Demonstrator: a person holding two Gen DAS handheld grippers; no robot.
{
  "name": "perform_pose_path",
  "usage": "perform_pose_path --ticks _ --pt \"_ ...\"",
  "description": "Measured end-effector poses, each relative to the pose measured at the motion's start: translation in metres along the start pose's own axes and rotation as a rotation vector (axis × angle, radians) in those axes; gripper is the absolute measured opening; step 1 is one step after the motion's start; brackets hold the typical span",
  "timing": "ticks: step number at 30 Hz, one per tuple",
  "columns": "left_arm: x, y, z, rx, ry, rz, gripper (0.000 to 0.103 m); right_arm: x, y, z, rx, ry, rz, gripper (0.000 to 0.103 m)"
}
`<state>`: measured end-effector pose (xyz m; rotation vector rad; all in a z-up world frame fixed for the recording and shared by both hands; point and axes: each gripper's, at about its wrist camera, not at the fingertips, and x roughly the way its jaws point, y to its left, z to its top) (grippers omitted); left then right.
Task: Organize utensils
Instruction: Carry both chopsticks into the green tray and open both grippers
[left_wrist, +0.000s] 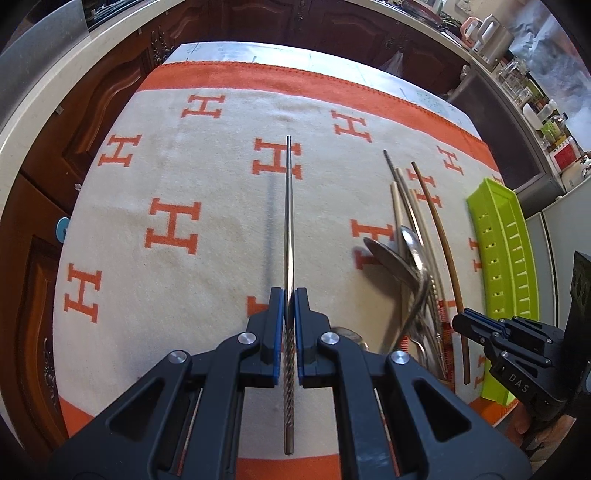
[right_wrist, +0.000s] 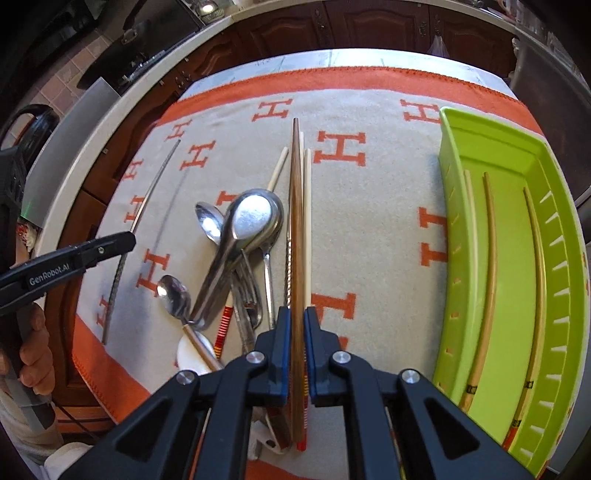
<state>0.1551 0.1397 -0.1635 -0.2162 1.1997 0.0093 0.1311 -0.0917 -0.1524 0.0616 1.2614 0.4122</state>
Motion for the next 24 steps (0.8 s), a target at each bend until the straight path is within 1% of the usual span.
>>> perform_pose_path --ticks 6,15,19,24 --pt "-0.024 -0.020 -0.009 0.032 -0.023 -0.035 0.003 -0.027 0.001 -0.011 0.021 -0.047 0.034 0.006" --pt "-0.056 -0.074 -0.037 0.115 -0.033 -0.092 0.003 -0.074 -0.005 -0.043 0.046 -0.124 0.066 0.006" --pt "-0.064 -0.104 -0.045 0.162 -0.036 -0.100 0.003 -0.096 -0.018 -0.059 0.073 -0.160 0.079 0.006" --pt "-0.068 -0.147 -0.048 0.220 -0.031 -0.115 0.003 -0.118 -0.044 -0.073 0.119 -0.211 0.086 0.007"
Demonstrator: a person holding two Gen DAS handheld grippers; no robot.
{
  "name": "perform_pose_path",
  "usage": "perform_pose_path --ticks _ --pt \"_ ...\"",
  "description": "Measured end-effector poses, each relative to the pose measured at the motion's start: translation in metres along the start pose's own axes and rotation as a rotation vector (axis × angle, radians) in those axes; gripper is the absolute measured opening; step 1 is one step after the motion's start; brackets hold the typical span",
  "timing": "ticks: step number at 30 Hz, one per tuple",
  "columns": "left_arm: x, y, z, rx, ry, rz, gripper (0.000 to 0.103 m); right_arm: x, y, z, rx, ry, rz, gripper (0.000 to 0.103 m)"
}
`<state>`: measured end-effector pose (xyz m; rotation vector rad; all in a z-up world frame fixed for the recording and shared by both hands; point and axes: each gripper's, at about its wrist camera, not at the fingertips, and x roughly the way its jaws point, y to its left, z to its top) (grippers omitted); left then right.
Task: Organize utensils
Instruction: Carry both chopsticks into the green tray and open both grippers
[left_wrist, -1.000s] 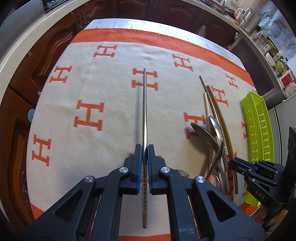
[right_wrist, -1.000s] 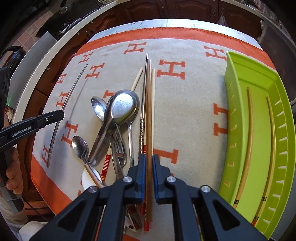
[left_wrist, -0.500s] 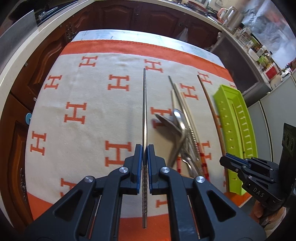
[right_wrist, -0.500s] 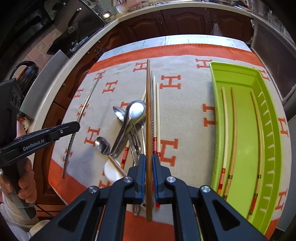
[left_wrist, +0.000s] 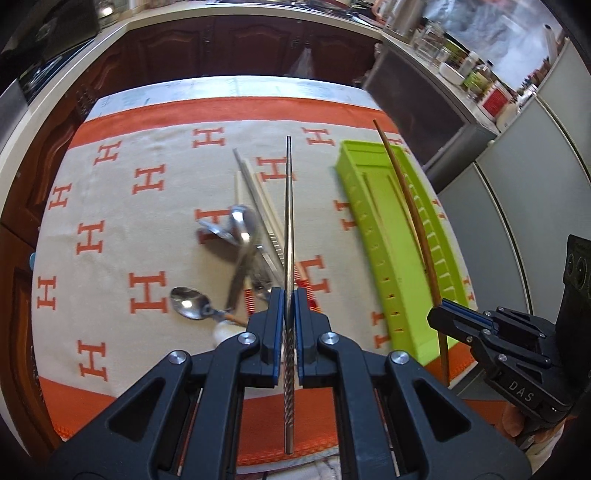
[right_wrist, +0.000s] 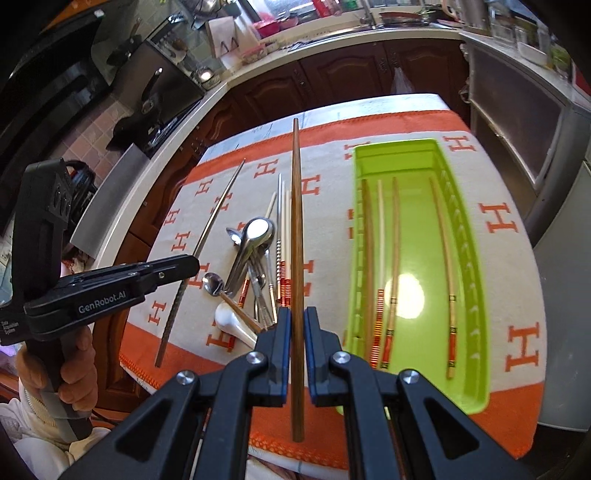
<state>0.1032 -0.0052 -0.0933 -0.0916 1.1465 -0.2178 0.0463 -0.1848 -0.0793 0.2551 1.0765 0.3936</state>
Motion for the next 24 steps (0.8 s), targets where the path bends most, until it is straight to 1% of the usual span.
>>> perform_pose_path --ticks 5,9,13,18,24 --pt "0.004 -0.042 0.013 0.054 -0.005 -0.017 0.003 -0.016 -0.025 -0.001 0.046 -0.033 -0.014 0.007" --pt "0.014 -0.077 0.029 0.081 0.013 -0.052 0.003 -0.022 -0.042 0.003 0.073 -0.047 -0.042 0.007" --pt "0.028 -0.107 0.042 0.098 0.025 -0.066 0.003 -0.024 -0.055 0.009 0.097 -0.058 -0.066 0.007" --pt "0.053 -0.126 0.053 0.079 0.066 -0.086 0.003 -0.022 -0.072 0.016 0.121 -0.054 -0.101 0.007" --pt "0.086 -0.130 0.057 0.027 0.112 -0.090 0.003 -0.010 -0.081 0.020 0.124 -0.020 -0.144 0.007"
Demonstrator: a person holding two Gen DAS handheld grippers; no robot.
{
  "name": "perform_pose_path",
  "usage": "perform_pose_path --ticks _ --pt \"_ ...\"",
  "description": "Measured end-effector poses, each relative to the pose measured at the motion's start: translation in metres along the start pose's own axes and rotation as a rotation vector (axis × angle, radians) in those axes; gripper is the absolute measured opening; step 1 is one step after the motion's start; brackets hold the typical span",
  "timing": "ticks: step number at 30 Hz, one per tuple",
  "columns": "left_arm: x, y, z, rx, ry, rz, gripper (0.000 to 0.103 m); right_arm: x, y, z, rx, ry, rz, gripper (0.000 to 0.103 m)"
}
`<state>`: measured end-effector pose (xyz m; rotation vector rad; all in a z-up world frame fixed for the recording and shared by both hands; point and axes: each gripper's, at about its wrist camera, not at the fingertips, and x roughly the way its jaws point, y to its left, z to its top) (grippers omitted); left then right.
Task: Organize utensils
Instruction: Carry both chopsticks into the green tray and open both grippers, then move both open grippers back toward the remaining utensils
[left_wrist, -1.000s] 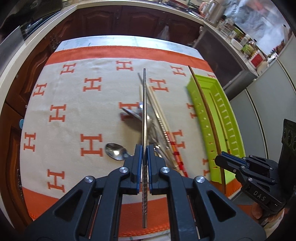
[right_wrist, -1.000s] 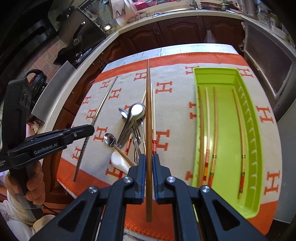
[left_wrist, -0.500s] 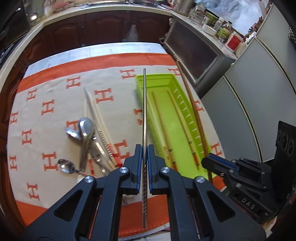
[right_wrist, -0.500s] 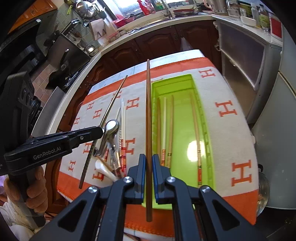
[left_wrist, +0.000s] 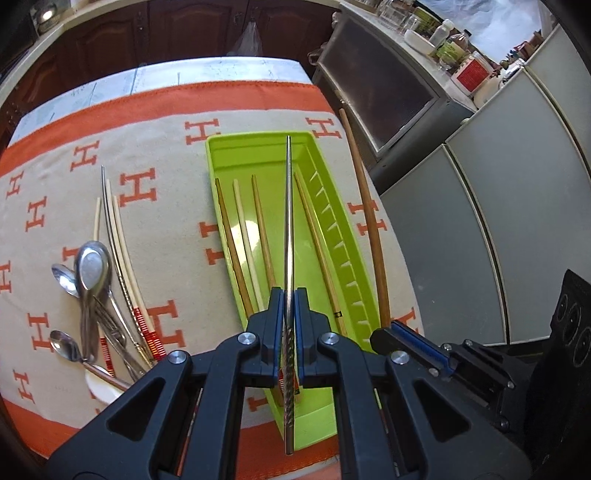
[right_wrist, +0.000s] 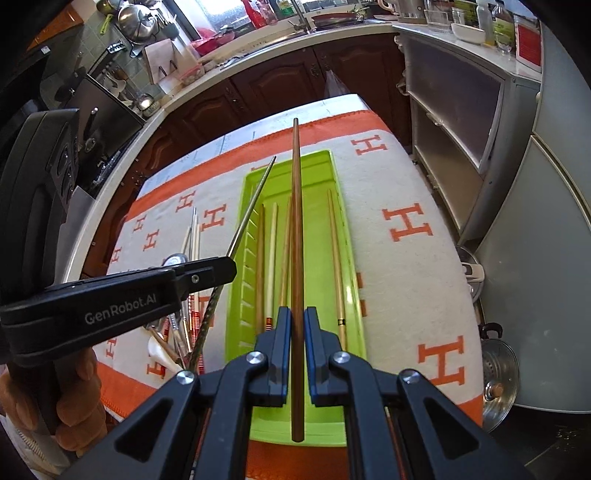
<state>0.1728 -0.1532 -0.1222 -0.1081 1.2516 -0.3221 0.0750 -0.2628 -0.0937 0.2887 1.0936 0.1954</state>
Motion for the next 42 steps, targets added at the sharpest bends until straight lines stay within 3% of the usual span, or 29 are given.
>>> perform_pose_path --ticks 13,21,42 --pt "0.007 0.010 -0.006 -0.018 -0.003 0.013 0.005 0.016 -0.005 -0.002 0.014 0.053 -0.033 0.009" --pt "-0.006 0.016 -0.017 -0.004 -0.020 0.053 0.020 0.015 -0.006 -0.007 0.020 0.064 -0.033 0.009" --pt "-0.052 0.043 -0.055 0.016 -0.088 0.116 0.020 0.009 0.018 -0.026 -0.006 0.093 -0.014 0.009"
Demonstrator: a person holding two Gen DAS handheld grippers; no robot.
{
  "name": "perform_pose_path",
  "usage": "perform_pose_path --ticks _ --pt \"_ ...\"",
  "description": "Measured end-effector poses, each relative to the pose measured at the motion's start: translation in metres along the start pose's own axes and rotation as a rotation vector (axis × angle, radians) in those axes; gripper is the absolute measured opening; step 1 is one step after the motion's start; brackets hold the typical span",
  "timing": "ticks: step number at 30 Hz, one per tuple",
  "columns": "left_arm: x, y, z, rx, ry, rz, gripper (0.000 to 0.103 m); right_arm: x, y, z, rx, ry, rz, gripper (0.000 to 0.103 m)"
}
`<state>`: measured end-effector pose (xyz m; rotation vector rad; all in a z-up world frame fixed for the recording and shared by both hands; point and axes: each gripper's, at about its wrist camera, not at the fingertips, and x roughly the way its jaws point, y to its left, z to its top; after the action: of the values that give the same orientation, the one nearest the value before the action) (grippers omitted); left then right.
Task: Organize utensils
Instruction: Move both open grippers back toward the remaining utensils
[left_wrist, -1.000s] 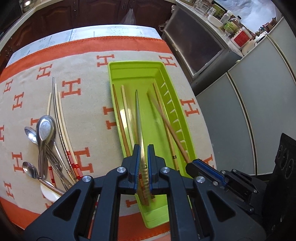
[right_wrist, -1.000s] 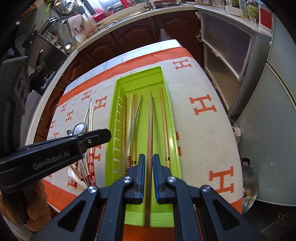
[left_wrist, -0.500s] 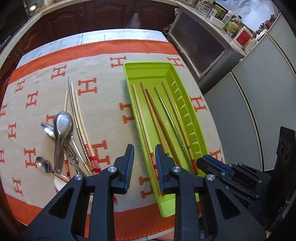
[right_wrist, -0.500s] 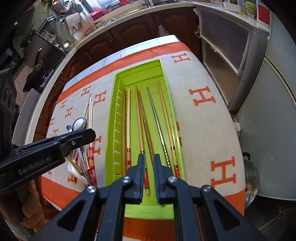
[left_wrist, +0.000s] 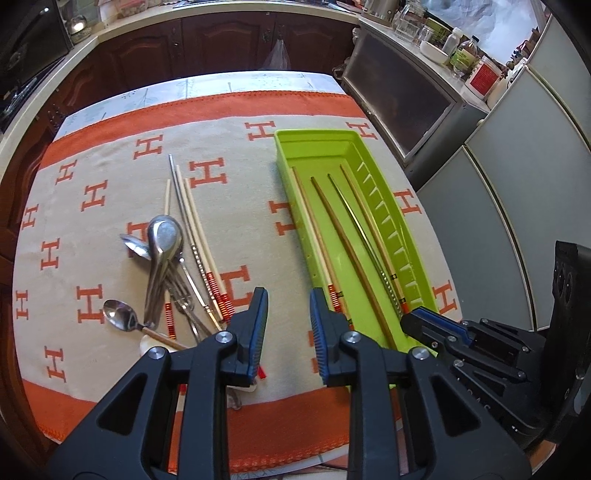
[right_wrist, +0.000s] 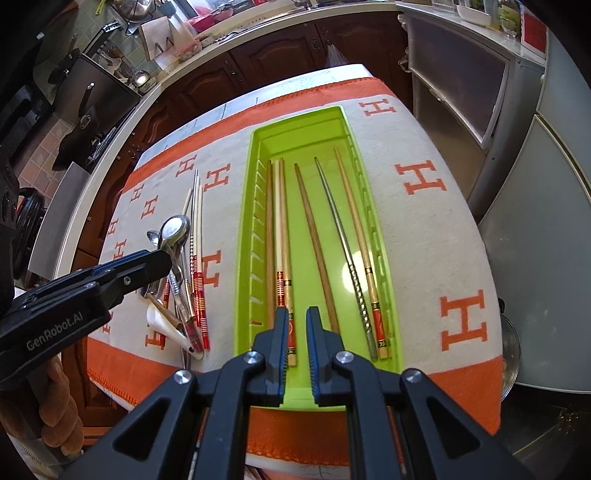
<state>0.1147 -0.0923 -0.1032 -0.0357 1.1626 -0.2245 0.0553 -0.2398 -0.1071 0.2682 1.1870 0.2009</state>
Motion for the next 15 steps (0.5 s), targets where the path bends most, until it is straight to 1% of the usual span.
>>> perform_pose_path --ticks 8,12,14,15 --pt "-0.013 0.036 -0.009 -0.039 -0.026 0.027 0.020 0.006 0.022 0.000 -0.034 0.020 -0.002 0.009" --pt "-0.022 0.064 -0.012 -0.068 -0.049 0.048 0.020 0.010 0.035 0.002 -0.053 0.034 -0.001 0.010" --pt "-0.027 0.078 -0.013 -0.085 -0.061 0.059 0.020 0.012 0.043 0.004 -0.067 0.040 -0.002 0.011" --pt "-0.029 0.086 -0.013 -0.096 -0.066 0.066 0.020 0.013 0.047 0.005 -0.072 0.042 -0.001 0.014"
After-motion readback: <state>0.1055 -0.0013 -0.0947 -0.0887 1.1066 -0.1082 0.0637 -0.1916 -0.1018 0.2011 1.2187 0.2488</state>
